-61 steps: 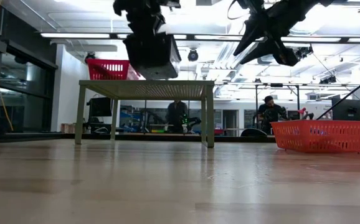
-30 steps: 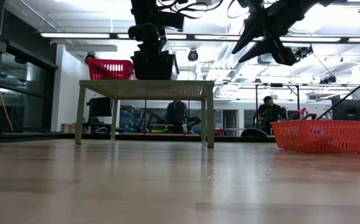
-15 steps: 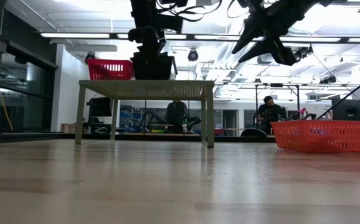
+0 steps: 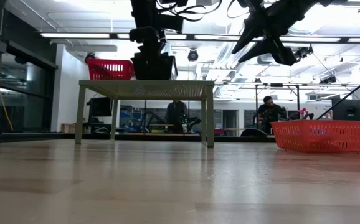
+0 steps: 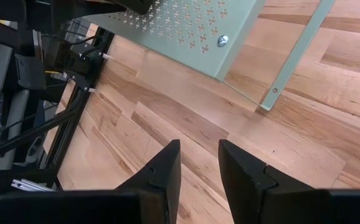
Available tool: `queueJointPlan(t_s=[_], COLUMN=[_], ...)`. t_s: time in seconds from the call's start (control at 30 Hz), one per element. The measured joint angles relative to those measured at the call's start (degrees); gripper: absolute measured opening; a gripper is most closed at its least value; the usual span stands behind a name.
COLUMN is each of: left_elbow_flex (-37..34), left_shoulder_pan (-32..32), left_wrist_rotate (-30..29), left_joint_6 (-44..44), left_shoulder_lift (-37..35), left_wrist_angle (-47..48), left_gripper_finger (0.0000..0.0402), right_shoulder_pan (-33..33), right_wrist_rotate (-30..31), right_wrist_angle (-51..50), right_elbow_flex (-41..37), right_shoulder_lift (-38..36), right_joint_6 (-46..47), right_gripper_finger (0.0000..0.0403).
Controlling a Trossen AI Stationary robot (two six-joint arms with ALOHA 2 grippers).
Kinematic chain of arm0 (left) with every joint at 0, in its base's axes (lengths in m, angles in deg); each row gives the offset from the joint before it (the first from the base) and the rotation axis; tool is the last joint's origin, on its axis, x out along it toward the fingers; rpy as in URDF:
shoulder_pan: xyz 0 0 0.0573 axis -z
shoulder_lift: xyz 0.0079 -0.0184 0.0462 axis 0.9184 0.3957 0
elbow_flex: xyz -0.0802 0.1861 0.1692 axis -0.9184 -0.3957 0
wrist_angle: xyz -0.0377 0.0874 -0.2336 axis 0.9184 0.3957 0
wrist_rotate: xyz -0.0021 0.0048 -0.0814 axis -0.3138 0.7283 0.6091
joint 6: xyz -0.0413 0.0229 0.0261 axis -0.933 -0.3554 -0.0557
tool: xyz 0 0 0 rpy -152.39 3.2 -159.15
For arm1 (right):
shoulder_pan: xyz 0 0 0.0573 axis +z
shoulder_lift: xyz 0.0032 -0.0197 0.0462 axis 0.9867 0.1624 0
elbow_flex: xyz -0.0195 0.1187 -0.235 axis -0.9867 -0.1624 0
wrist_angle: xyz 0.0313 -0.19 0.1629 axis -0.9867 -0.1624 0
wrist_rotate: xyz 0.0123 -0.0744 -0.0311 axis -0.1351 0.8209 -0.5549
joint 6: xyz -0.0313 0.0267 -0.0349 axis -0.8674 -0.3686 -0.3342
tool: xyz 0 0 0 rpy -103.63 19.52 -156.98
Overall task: Pick & Place Office Desk Supplies
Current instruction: Put the black bin on the shelf
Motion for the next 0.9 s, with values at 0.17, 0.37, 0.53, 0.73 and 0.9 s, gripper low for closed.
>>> queueJointPlan(t_s=[0.17, 0.37, 0.53, 0.73, 0.9], left_elbow_flex=[-0.02, -0.02, -0.02, -0.02, -0.02], left_shoulder_pan=[0.00, 0.00, 0.00, 0.00, 0.06], left_wrist_rotate=[-0.08, -0.22, -0.20, -0.63, -1.46], left_joint_6=[-0.69, -0.69, -0.67, -0.67, -0.67], left_shoulder_lift=[-0.02, -0.15, -0.15, -0.15, -0.13], left_wrist_angle=[-0.02, -0.15, -0.15, -0.42, -0.40], left_gripper_finger=[0.0028, 0.0044, 0.0054, 0.0056, 0.0057], right_shoulder_pan=[-0.01, 0.00, 0.01, 0.01, -0.01], right_wrist_rotate=[0.00, 0.00, 0.00, 0.00, -0.01], right_wrist_angle=[0.00, 0.00, -0.02, 0.00, 0.00], right_elbow_flex=[0.00, 0.00, -0.02, 0.00, 0.00], right_shoulder_lift=[0.00, -0.01, 0.00, 0.00, 0.00], right_joint_6=[0.01, 0.00, 0.00, -0.01, 0.01], right_gripper_finger=[0.0095, 0.0095, 0.0095, 0.0095, 0.0095])
